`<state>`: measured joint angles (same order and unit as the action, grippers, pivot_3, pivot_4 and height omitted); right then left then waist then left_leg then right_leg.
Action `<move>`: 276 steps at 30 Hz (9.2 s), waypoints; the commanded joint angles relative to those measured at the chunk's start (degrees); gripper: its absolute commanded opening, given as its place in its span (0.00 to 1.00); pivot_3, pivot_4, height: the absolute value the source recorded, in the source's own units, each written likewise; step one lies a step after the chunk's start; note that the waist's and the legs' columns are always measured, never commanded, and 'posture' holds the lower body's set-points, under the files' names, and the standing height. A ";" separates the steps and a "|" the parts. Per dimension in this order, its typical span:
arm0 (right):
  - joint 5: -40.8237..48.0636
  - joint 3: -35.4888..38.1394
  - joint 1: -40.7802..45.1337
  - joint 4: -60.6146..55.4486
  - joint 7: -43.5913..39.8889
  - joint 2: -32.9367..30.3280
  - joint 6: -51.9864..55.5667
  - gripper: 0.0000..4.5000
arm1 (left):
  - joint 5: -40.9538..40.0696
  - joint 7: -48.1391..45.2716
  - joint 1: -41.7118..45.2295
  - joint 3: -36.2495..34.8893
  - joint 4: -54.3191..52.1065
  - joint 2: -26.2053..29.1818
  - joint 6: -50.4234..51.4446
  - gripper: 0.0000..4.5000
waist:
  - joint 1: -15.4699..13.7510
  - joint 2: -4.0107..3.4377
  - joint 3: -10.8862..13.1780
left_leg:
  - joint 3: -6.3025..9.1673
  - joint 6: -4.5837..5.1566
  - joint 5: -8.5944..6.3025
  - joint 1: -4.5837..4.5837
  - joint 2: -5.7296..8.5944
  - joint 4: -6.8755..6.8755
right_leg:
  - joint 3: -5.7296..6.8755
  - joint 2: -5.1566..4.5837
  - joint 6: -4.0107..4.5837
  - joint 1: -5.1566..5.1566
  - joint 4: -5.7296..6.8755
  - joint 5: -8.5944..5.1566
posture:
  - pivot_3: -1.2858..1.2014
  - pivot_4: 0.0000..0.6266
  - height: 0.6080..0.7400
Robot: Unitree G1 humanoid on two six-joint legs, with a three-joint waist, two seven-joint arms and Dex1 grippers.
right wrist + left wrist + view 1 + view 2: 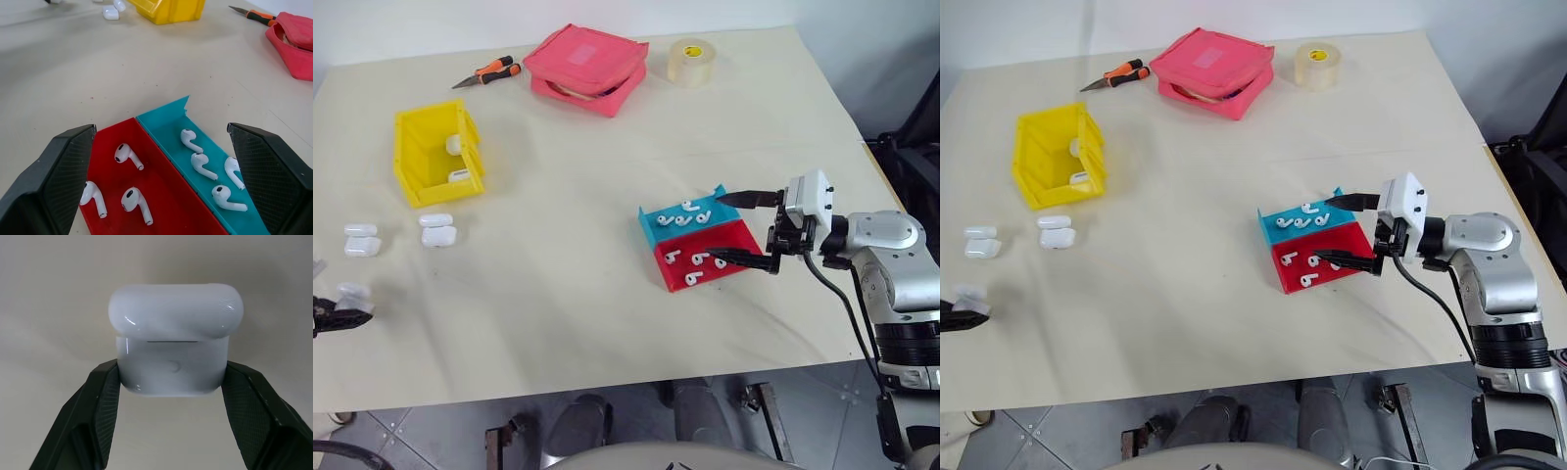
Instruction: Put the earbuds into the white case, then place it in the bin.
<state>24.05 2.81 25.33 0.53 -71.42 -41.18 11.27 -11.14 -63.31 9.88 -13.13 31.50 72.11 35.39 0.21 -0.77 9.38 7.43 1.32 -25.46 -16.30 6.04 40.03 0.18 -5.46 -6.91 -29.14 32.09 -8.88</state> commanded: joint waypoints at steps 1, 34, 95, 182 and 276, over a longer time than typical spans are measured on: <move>0.64 1.92 -0.16 -1.92 1.25 -0.79 -0.34 1.00 | -9.50 3.05 -0.94 -11.32 -18.84 -7.35 1.86 0.61 | -0.45 -0.03 0.01 | 0.00 0.02 -0.01 -0.02 0.03 0.02 | 0.01 -0.05 -0.02 0.01 -0.01 0.01 | 0.52 0.24 1.00; -5.06 10.28 -17.95 -24.29 27.26 -5.18 15.19 1.00 | -18.85 -12.45 18.50 8.68 -19.78 -52.00 -40.55 0.61 | -1.71 0.11 -0.05 | -0.19 0.12 -0.06 0.10 -0.02 0.40 | 0.02 -0.02 -0.15 0.49 -0.54 0.44 | 0.52 0.24 1.00; -16.95 -28.88 15.46 -22.43 7.08 -16.03 32.89 0.52 | -18.56 -4.88 3.62 13.64 -33.53 -54.19 -41.04 0.61 | -1.76 0.11 -0.06 | -0.29 0.33 -0.08 -0.06 -0.05 0.47 | -0.01 0.06 -0.35 0.61 -1.27 0.88 | 0.52 0.24 1.00; 2.44 5.79 6.07 -38.87 21.51 11.03 43.84 0.11 | -19.59 -14.14 16.85 13.63 -14.98 -58.02 -45.20 0.61 | -1.63 0.10 -0.06 | -0.19 0.34 -0.08 -0.11 -0.07 0.54 | 0.17 0.04 -0.28 0.56 -1.27 0.96 | 0.52 0.24 1.00; 8.29 -12.89 -1.73 -30.83 25.63 10.71 22.52 0.11 | -14.78 -12.07 24.88 10.56 -4.58 -65.70 -51.26 0.61 | -1.65 0.10 -0.07 | -0.21 0.39 -0.08 -0.05 -0.03 0.56 | 0.41 -0.05 -0.23 0.61 -1.27 0.98 | 0.52 0.24 1.00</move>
<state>30.63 -5.89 24.13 -28.00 -42.43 -30.83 32.93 -26.42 -79.09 32.04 -3.14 28.07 7.53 -15.65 -1.44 -0.67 9.31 7.22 1.70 -25.54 -16.35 6.00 40.59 0.59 -5.51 -7.13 -28.53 30.82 -7.89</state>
